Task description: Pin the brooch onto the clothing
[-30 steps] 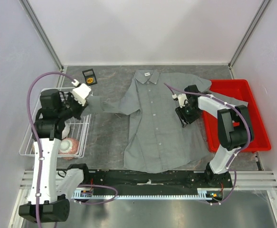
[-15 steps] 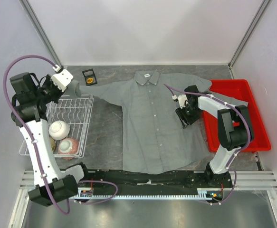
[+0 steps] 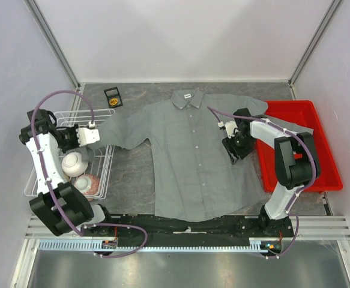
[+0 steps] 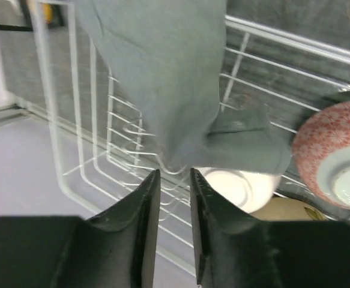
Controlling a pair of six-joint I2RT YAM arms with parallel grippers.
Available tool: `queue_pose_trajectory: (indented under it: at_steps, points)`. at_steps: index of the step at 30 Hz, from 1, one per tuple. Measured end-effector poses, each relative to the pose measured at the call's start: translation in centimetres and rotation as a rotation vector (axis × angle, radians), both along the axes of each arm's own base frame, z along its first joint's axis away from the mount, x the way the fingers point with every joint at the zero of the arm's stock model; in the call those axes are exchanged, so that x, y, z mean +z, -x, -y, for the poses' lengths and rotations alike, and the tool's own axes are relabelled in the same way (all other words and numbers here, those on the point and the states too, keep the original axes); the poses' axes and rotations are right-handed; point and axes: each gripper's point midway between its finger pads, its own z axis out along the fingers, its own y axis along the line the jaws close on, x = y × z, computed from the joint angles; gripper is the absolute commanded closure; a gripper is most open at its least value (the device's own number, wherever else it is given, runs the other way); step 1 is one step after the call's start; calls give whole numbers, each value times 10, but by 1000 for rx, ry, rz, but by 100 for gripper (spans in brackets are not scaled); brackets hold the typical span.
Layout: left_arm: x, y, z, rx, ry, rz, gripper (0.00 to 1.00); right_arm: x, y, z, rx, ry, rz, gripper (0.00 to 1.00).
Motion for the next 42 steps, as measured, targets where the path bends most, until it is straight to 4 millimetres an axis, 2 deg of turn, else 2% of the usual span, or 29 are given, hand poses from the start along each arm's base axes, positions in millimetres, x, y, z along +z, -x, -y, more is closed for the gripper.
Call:
queue_pose_trajectory:
  at_steps: [2, 3, 4, 9, 10, 13, 16, 22, 25, 29, 32, 34, 35, 36, 38, 39, 42]
  points:
    - [-22, 8, -3, -11, -18, -46, 40, 0, 1, 0, 1, 1, -10, 37]
    - [-24, 7, -4, -22, -23, -45, 23, 0, 1, -1, 1, -1, -16, 36]
    - [-23, 4, -5, -24, -20, -49, 13, 1, 1, -1, 1, -2, -19, 36]
    - [18, -28, -21, 49, 31, 22, 14, 1, 5, -5, 9, -11, -36, 35]
    - [23, -29, -23, 78, 49, 31, 14, 2, 6, -6, 12, -15, -41, 35]
    - [22, -23, -21, 149, 119, 6, 14, 2, 10, -10, 20, -23, -56, 35]
    - [8, -16, -16, 231, 200, -56, 14, 3, 14, -17, 31, -39, -69, 35]
    - [-47, 10, -2, 400, 363, -253, 13, 4, 21, -30, 44, -65, -91, 35]
    - [-64, 12, 0, 456, 414, -304, 14, 4, 23, -33, 48, -76, -97, 35]
    - [-82, 5, -3, 510, 452, -339, 16, 5, 26, -35, 52, -79, -104, 35]
    - [-96, 1, -6, 530, 467, -359, 22, 7, 28, -34, 52, -76, -112, 35]
    - [-105, 0, -6, 539, 475, -378, 33, 10, 30, -33, 53, -76, -111, 35]
    - [-109, 1, -6, 544, 480, -389, 40, 11, 30, -33, 53, -77, -108, 35]
    - [-112, 1, -6, 550, 484, -398, 57, 13, 30, -33, 54, -78, -106, 35]
    - [-116, 0, -6, 563, 490, -408, 71, 17, 30, -33, 57, -80, -98, 35]
    - [-116, 0, -6, 567, 490, -411, 86, 20, 29, -34, 58, -82, -92, 35]
    - [-114, 0, -4, 575, 492, -418, 98, 27, 27, -38, 66, -99, -70, 35]
